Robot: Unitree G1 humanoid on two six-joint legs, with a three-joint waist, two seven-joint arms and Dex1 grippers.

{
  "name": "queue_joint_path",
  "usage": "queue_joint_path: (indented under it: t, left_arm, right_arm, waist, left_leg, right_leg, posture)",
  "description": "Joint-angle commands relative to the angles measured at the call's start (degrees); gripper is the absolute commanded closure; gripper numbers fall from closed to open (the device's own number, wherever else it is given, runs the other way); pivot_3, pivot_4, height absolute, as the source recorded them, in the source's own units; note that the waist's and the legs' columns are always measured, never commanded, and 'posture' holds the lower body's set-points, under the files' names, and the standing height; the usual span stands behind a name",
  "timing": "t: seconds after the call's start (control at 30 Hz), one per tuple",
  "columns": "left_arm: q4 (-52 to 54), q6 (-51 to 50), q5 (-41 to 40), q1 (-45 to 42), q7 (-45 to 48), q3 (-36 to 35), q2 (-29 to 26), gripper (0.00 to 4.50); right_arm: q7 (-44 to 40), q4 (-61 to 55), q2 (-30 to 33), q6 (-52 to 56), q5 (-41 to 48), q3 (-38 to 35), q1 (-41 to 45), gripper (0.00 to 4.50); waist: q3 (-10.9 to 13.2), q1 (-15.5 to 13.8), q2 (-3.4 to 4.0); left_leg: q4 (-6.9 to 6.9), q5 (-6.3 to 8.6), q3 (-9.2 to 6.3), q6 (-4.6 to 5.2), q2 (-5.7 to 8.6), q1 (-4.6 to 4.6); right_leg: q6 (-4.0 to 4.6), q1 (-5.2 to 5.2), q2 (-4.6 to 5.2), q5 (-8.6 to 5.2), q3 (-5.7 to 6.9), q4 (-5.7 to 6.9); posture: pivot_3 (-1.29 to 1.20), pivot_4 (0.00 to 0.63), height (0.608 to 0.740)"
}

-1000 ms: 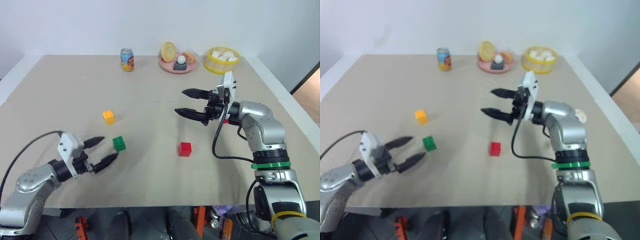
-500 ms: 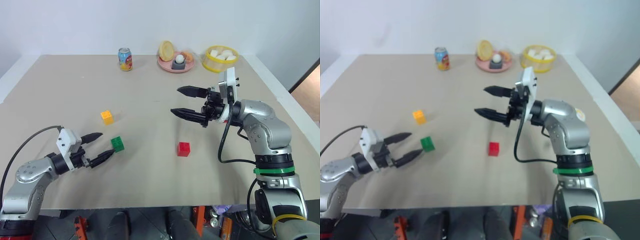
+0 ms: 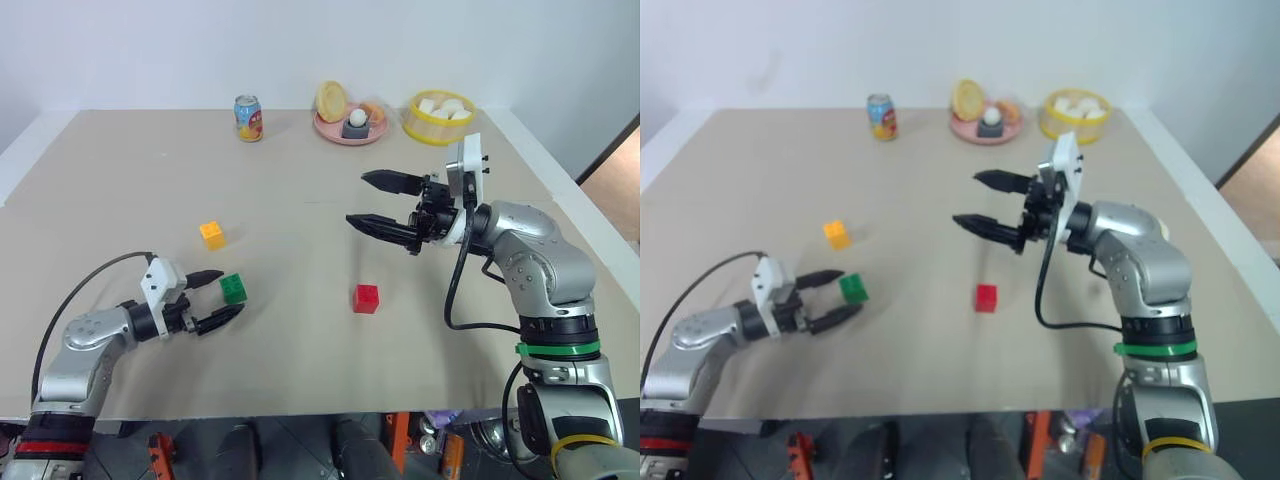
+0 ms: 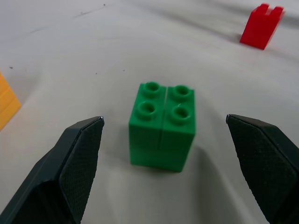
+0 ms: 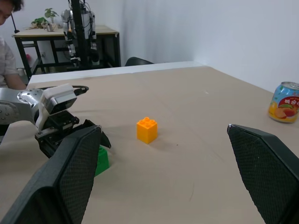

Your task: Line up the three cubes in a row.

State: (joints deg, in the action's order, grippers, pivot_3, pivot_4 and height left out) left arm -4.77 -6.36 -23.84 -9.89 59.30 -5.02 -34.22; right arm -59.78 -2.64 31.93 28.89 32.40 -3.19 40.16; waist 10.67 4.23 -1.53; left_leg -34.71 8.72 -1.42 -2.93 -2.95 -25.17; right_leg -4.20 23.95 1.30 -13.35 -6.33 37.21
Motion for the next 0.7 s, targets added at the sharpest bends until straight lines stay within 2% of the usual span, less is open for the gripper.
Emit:
queue_joint_path:
  t: [0.03,0.3,0.4,0.6,0.63,0.7]
  left_arm:
    - [-2.07,1.42,0.90,-2.13,0.08,0.23,0.70,0.15]
    - [-6.04,1.42,1.85,-4.55,1.24,1.54,2.19,0.15]
    - [-6.53,1.55,1.66,-4.51,2.04,1.56,2.21,0.93]
    - [-7.79,2.82,2.48,-4.79,4.35,1.85,1.02,3.00]
    - [-7.96,2.95,2.72,-4.93,4.65,2.02,0.83,3.18]
    - [-8.37,3.45,3.31,-5.29,5.62,2.50,0.37,3.18]
  right_arm:
    - [0.75,-2.66,0.67,-0.41,1.24,-1.98,-0.04,0.03]
    - [1.81,-2.88,0.91,-0.81,1.34,-2.04,-0.12,0.03]
    - [2.01,-2.67,1.03,-1.03,1.33,-2.15,0.01,0.00]
    - [1.81,-2.09,1.33,-1.45,1.23,-2.22,0.12,0.00]
    - [1.66,-2.01,1.41,-1.43,1.30,-2.22,0.11,0.00]
    - [0.88,-2.16,1.89,-0.76,1.76,-2.03,-0.11,0.00]
  waist:
    - [0.00,0.00,0.00]
    - [0.00,-0.01,0.00]
    - [0.00,-0.01,0.00]
    - [-0.01,-0.02,0.00]
    - [-0.01,-0.02,0.00]
    - [-0.01,-0.02,0.00]
  left_leg:
    - [0.00,0.00,0.00,0.00,0.00,0.00]
    - [0.02,0.00,-0.01,0.00,0.00,0.00]
    - [0.01,0.00,-0.03,0.00,0.00,0.00]
    - [0.02,0.00,-0.02,0.00,0.01,0.01]
    - [0.02,0.00,-0.02,0.00,0.01,0.01]
    - [0.02,0.00,-0.02,0.00,0.01,0.01]
  right_leg:
    - [-0.04,0.00,0.00,0.02,-0.01,0.00]
    - [-0.20,0.00,-0.01,0.09,0.00,0.01]
    - [-0.21,-0.01,-0.01,0.09,0.00,0.02]
    - [-0.20,-0.01,-0.01,0.09,-0.01,0.02]
    - [-0.21,-0.01,-0.01,0.09,-0.01,0.02]
    - [-0.21,-0.01,-0.01,0.08,-0.01,0.02]
  posture:
    - [0.00,0.150,0.740]
    - [0.00,0.150,0.740]
    - [0.00,0.150,0.740]
    - [0.00,0.150,0.740]
    - [0.00,0.150,0.740]
    - [0.00,0.150,0.740]
